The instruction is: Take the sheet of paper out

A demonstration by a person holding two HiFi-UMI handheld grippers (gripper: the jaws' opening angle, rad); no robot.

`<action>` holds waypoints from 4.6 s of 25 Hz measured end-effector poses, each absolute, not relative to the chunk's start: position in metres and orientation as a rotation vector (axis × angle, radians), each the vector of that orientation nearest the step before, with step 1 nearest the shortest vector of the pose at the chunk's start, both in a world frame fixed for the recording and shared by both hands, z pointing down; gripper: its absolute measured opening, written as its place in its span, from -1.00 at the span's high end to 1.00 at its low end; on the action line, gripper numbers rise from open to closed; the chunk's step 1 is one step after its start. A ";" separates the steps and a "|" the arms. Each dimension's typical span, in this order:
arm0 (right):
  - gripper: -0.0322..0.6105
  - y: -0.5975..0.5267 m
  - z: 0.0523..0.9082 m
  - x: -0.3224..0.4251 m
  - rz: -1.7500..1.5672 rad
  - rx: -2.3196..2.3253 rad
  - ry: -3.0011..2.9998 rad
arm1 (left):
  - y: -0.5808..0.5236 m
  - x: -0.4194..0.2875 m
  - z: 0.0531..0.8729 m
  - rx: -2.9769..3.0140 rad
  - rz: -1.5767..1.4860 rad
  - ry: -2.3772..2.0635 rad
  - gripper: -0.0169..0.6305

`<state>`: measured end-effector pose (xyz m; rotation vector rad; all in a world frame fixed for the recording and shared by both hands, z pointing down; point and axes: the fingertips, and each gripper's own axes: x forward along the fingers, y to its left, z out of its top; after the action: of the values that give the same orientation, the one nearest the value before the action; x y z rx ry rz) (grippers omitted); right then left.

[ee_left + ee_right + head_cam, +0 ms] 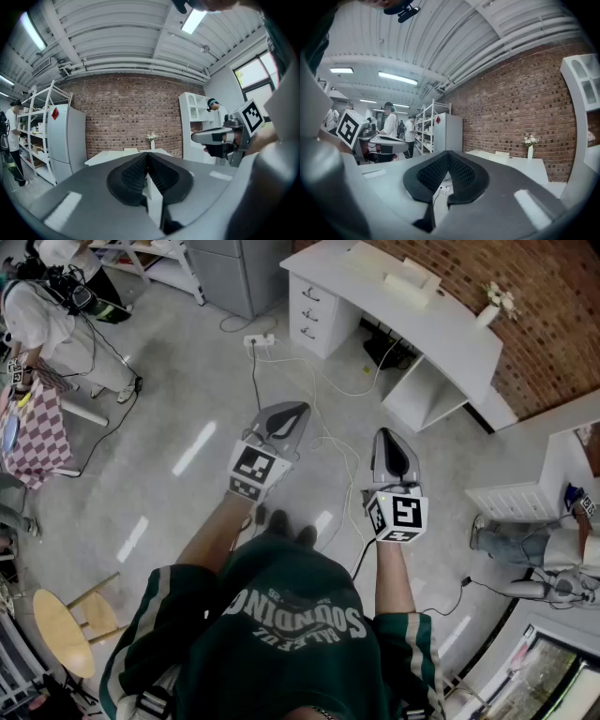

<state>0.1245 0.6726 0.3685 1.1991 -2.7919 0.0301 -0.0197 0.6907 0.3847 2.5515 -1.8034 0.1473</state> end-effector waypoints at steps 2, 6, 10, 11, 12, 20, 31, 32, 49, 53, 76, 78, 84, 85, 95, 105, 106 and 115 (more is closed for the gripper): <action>0.90 0.671 0.368 0.125 0.029 1.204 -2.801 | 0.689 -0.020 0.386 2.544 0.154 -1.799 0.91; 0.90 0.669 0.366 0.127 0.026 1.218 -2.803 | 0.688 -0.021 0.383 2.539 0.144 -1.809 0.91; 0.90 0.671 0.364 0.128 0.019 1.227 -2.799 | 0.690 -0.021 0.383 2.528 0.156 -1.813 0.91; 0.90 0.672 0.364 0.128 0.017 1.228 -2.795 | 0.691 -0.021 0.383 2.529 0.154 -1.814 0.91; 0.90 0.672 0.365 0.129 0.018 1.226 -2.792 | 0.691 -0.020 0.382 2.532 0.151 -1.815 0.91; 0.90 0.664 0.372 0.135 0.064 1.159 -2.819 | 0.685 -0.001 0.387 2.514 0.151 -1.823 0.91; 0.90 0.622 0.368 0.140 0.052 1.206 -2.861 | 0.640 0.006 0.393 2.517 0.160 -1.830 0.91; 0.90 0.614 0.369 0.138 0.047 1.213 -2.860 | 0.631 0.003 0.395 2.517 0.157 -1.829 0.91; 0.90 0.423 0.373 0.053 0.067 1.273 -2.802 | 0.428 -0.064 0.399 2.598 0.184 -1.699 0.91; 0.90 0.389 0.376 0.032 0.080 1.289 -2.778 | 0.395 -0.084 0.405 2.606 0.201 -1.671 0.91; 0.90 0.296 0.386 0.014 0.037 1.397 -2.751 | 0.280 -0.099 0.411 2.718 0.203 -1.584 0.91; 0.90 0.282 0.386 0.020 0.038 1.407 -2.748 | 0.266 -0.094 0.411 2.725 0.201 -1.581 0.91; 0.90 0.222 0.390 0.026 0.022 1.408 -2.763 | 0.205 -0.084 0.420 2.737 0.199 -1.571 0.91; 0.90 0.209 0.390 0.029 0.027 1.409 -2.764 | 0.193 -0.081 0.421 2.734 0.204 -1.569 0.91; 0.90 0.075 0.404 0.048 0.080 1.394 -2.779 | 0.068 -0.068 0.429 2.697 0.231 -1.596 0.91; 0.90 -0.056 0.411 0.044 0.132 1.306 -2.817 | -0.058 -0.066 0.442 2.626 0.267 -1.619 0.91; 0.90 -0.069 0.410 0.045 0.136 1.299 -2.816 | -0.071 -0.064 0.441 2.619 0.267 -1.620 0.91; 0.90 -0.156 0.397 0.050 0.164 1.243 -2.801 | -0.155 -0.048 0.425 2.587 0.290 -1.611 0.91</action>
<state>0.0504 -0.1565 0.3965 1.2426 -2.8011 0.1637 -0.0480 -0.1551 0.4246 2.5871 -1.6111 0.2896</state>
